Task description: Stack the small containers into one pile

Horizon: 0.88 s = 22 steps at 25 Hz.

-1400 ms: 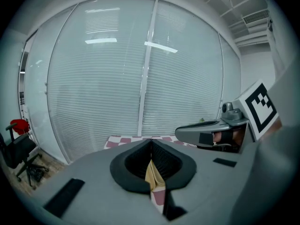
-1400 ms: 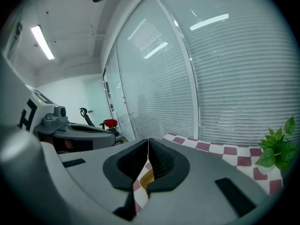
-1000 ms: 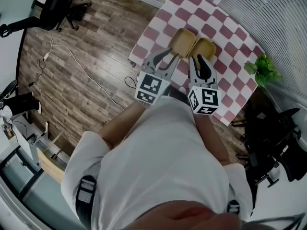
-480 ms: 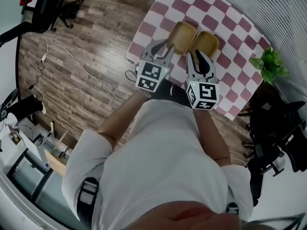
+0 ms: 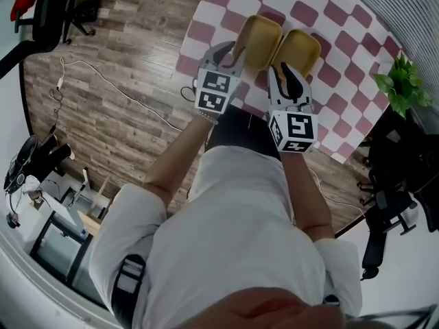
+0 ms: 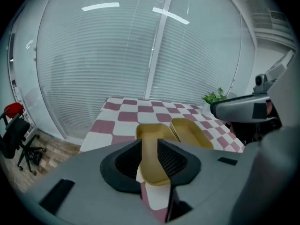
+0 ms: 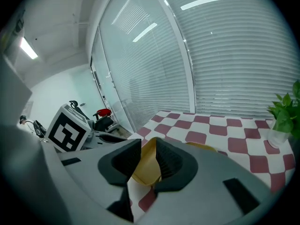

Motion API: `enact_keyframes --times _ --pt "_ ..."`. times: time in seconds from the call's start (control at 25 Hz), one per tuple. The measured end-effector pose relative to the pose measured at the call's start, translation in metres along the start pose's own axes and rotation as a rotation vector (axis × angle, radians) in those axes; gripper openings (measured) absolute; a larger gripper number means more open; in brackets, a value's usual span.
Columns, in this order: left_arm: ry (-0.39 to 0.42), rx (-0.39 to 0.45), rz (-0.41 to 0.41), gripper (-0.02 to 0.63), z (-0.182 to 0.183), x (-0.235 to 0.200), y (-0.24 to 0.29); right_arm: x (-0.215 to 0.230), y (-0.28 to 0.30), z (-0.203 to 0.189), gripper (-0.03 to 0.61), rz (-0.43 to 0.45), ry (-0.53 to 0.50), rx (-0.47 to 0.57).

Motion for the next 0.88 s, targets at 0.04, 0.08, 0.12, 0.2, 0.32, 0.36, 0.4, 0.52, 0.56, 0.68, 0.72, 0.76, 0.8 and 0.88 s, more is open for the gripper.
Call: enact_keyframes --times 0.04,0.08,0.12,0.2,0.32,0.36,0.4,0.52,0.56,0.68,0.72,0.76,0.8,0.88 --pt "-0.002 -0.011 0.003 0.097 -0.005 -0.002 0.005 0.000 0.002 -0.004 0.106 0.004 0.005 -0.003" --pt "-0.006 -0.022 0.007 0.098 -0.009 -0.004 0.010 0.000 0.004 -0.008 0.106 0.006 0.009 -0.006" --pt "-0.012 -0.032 0.015 0.098 -0.014 -0.006 0.014 0.000 0.006 -0.012 0.106 0.009 0.014 -0.010" --pt "-0.026 -0.043 0.037 0.098 -0.023 -0.012 0.021 -0.001 0.009 -0.019 0.106 0.012 0.026 -0.016" --pt "-0.039 -0.054 0.068 0.101 -0.034 -0.021 0.030 -0.002 0.013 -0.028 0.106 0.015 0.043 -0.025" --pt "-0.043 -0.060 0.071 0.101 -0.038 -0.023 0.033 -0.003 0.014 -0.032 0.106 0.016 0.048 -0.029" --pt "-0.046 -0.065 0.072 0.101 -0.041 -0.024 0.037 -0.003 0.015 -0.035 0.106 0.018 0.050 -0.034" --pt "-0.051 -0.077 0.078 0.101 -0.047 -0.027 0.045 -0.006 0.016 -0.042 0.106 0.022 0.059 -0.046" --pt "-0.055 -0.079 0.083 0.101 -0.049 -0.028 0.047 -0.006 0.016 -0.044 0.106 0.023 0.063 -0.049" --pt "-0.069 -0.076 0.112 0.097 -0.049 -0.034 0.050 -0.005 0.017 -0.048 0.106 0.023 0.072 -0.054" --pt "-0.075 -0.074 0.122 0.073 -0.048 -0.036 0.051 -0.005 0.017 -0.049 0.106 0.022 0.075 -0.054" --pt "-0.086 -0.073 0.129 0.057 -0.048 -0.038 0.051 -0.005 0.017 -0.049 0.106 0.022 0.077 -0.055" --pt "-0.103 -0.074 0.133 0.052 -0.047 -0.039 0.050 -0.004 0.016 -0.049 0.106 0.021 0.077 -0.057" --pt "-0.136 -0.070 0.135 0.047 -0.044 -0.040 0.048 -0.004 0.014 -0.048 0.106 0.019 0.077 -0.060"
Point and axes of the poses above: the fingertips, and each gripper's own axes: y forward along the fingers, x to its right, z out of its top, the point moved 1 cm from there along -y, backward along the fingers, and after that the axes turned 14 degrees about -y, right-handed, at the moved point
